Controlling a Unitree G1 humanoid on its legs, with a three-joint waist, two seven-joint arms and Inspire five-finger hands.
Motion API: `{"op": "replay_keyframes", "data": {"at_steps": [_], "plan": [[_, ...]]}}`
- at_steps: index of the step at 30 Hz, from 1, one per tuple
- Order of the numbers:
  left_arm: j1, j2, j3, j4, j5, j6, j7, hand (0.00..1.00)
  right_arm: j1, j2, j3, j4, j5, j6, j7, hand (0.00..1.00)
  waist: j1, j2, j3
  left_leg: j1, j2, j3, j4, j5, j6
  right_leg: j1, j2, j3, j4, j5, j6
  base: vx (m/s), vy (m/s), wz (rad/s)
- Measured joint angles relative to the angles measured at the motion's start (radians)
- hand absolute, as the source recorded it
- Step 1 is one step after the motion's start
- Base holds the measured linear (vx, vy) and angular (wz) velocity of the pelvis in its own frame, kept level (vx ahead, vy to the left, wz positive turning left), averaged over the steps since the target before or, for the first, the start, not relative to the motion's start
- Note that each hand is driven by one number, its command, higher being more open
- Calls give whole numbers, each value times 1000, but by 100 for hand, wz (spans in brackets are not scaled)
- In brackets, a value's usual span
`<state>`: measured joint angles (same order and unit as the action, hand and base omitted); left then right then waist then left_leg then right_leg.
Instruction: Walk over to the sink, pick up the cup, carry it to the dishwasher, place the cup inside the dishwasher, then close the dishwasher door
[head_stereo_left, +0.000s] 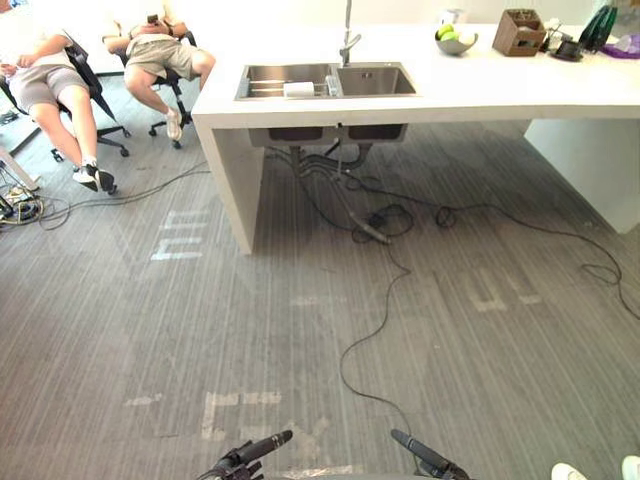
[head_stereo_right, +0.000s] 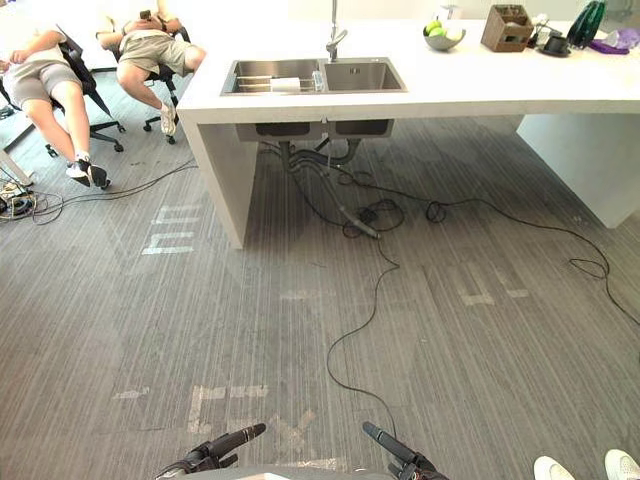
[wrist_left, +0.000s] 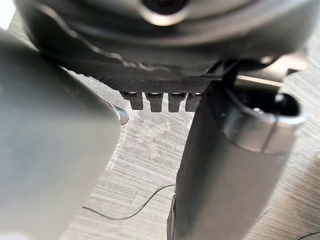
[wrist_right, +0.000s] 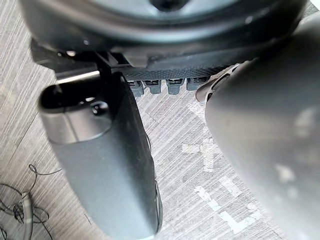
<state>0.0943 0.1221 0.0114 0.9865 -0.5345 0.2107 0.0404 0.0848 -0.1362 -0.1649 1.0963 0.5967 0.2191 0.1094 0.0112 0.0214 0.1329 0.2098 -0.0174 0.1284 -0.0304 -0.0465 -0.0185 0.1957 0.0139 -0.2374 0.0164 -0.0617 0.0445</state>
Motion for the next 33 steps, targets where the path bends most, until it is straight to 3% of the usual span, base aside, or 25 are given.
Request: {"op": "replay_keyframes", "data": {"at_steps": [7, 12, 20, 21, 22, 24, 25, 26, 28, 29, 31, 33], "plan": [[-10, -2, 0, 27, 7, 2, 5, 100, 1, -8, 6, -3, 8, 17, 15, 100, 0, 0, 2, 6, -6, 33, -4, 9, 16, -7, -5, 17, -6, 4, -19, -93, 9, -14], [-22, 6, 1, 36, 47, 51, 1, 100, 5, -6, 4, 0, -14, 20, 15, 100, -1, -4, 7, 10, -6, 49, -25, 23, 33, -7, 1, 25, -34, 21, -44, -42, -2, -7], [-46, 19, 6, 56, 39, 132, -43, 100, -8, 7, -26, 19, -86, 3, 20, 100, 0, -6, 7, 19, -5, 50, -40, 26, 39, -8, 1, 16, -21, 19, -38, 30, -2, -1], [-54, 21, 6, 65, 39, 131, -51, 100, -14, 7, -26, 21, -88, -1, 20, 100, 0, -3, 11, 22, -5, 49, -39, 25, 39, -14, -2, 13, 2, 6, -33, 39, 16, 4], [-77, 27, 3, 87, 36, 126, -72, 100, -36, 6, -22, 17, -86, -8, 22, 100, 0, -7, 43, 36, -8, 47, -35, 18, 42, -55, -25, 0, 132, -61, -14, 18, 26, 5], [-81, 32, -3, 90, 18, 118, -84, 100, -44, 2, -15, 7, -81, -5, 24, 100, 1, -10, 56, 43, -14, 47, -29, 10, 53, -99, -49, -12, 250, -106, 9, 5, 35, 3], [-93, 38, -21, 91, 1, 112, -93, 100, -48, -11, 7, -14, -61, -4, 26, 100, 3, -11, 67, 40, -22, 49, -14, -15, 67, -186, -90, -20, 447, -143, 18, -13, 31, -3], [-96, 42, -20, 94, -3, 108, -100, 100, -53, -18, 18, -24, -52, -4, 25, 100, 3, -14, 75, 37, -28, 52, 0, -26, 77, -233, -121, -30, 559, -152, -7, 0, 0, 0], [-98, 50, -20, 92, -31, 90, -109, 100, -67, -37, 24, -36, -47, -12, 21, 100, 0, -24, 101, 44, -42, 48, 49, -59, 92, -337, -236, -66, 855, -141, -76, 45, -2, -1], [-94, 52, -20, 77, -44, 81, -107, 100, -76, -52, 24, -37, -43, -13, 20, 100, 2, -25, 111, 46, -35, 47, 84, -87, 89, -375, -271, -64, 920, -141, -74, 167, -21, -4], [-87, 55, -21, 47, -56, 84, -103, 100, -87, -59, 40, -55, -22, -10, 20, 100, -2, -24, 129, 55, -6, 48, 118, -112, 73, -410, -278, -64, 902, -155, -42, 215, -73, -2], [-67, 63, -20, -17, -66, 89, -99, 100, -93, -60, 85, -89, -6, 4, 17, 100, -8, -17, 144, 69, 54, 45, 125, -128, 32, -431, -213, -73, 659, -145, 3, 286, -192, 5]]}}
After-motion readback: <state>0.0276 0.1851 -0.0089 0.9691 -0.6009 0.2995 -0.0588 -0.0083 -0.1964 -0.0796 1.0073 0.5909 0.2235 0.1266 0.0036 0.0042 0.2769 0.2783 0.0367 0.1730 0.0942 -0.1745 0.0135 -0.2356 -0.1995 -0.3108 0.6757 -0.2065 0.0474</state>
